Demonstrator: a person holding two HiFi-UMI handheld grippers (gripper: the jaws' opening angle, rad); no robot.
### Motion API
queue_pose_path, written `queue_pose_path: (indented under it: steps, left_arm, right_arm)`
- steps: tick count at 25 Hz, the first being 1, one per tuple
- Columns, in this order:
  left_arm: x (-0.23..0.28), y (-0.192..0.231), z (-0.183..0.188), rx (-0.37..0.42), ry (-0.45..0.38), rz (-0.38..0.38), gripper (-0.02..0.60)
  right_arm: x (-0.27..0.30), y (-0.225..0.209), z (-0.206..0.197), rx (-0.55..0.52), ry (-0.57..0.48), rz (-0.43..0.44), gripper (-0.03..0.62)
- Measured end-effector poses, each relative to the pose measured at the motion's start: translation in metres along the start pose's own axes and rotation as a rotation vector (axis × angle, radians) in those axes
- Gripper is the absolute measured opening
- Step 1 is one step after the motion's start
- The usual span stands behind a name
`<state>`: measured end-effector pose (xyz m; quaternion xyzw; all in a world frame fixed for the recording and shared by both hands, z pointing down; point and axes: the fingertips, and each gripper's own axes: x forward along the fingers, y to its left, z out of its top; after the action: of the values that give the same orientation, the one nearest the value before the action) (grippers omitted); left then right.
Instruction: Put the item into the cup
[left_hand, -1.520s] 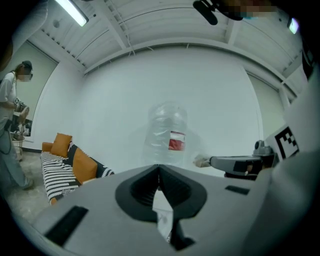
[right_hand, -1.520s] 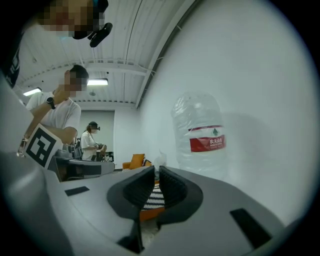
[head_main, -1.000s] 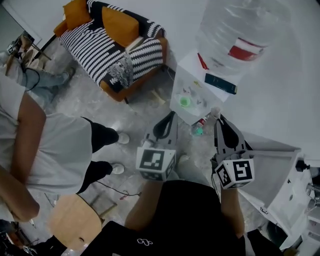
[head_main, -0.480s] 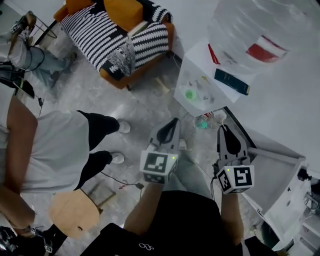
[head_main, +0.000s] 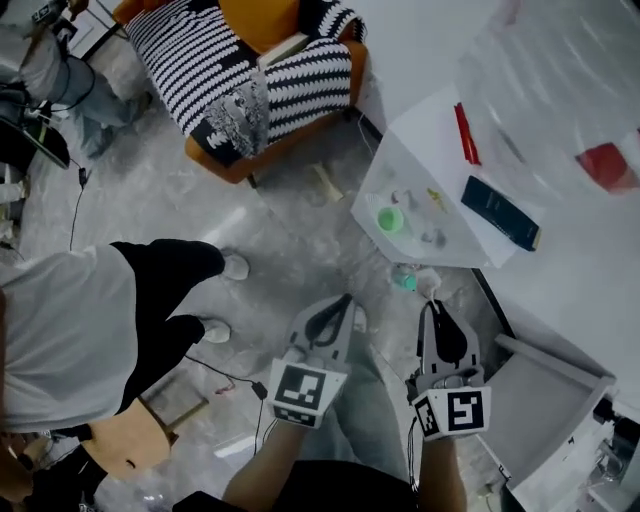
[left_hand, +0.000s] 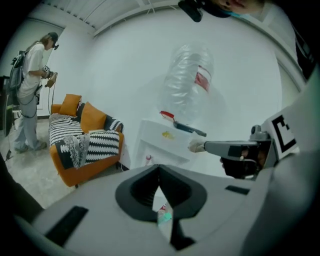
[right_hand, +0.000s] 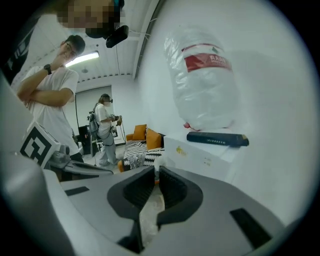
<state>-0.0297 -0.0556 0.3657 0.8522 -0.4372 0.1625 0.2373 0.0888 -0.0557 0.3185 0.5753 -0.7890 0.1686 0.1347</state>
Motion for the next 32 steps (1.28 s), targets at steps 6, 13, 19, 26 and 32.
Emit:
queue_pose_path:
  steps: [6, 13, 19, 26, 32]
  left_arm:
    - [0.038, 0.029, -0.023, -0.009, 0.012, 0.024, 0.012]
    - [0.072, 0.048, -0.062, 0.021, 0.059, 0.019, 0.012]
    - [0.088, 0.059, -0.097, 0.029, 0.143, 0.026, 0.012]
    - [0.096, 0.062, -0.115, 0.028, 0.195, 0.035, 0.012]
    - [0.113, 0.062, -0.126, 0.011, 0.204, 0.037, 0.012]
  right_arm:
    - [0.049, -0.002, -0.032, -0.02, 0.018, 0.028, 0.035]
    - [0.098, -0.02, -0.081, -0.029, 0.024, -0.004, 0.035]
    - [0.136, -0.04, -0.112, -0.009, 0.009, -0.034, 0.035]
    - [0.166, -0.053, -0.142, -0.004, 0.027, -0.043, 0.035]
    - [0.199, -0.065, -0.158, 0.007, 0.025, -0.072, 0.035]
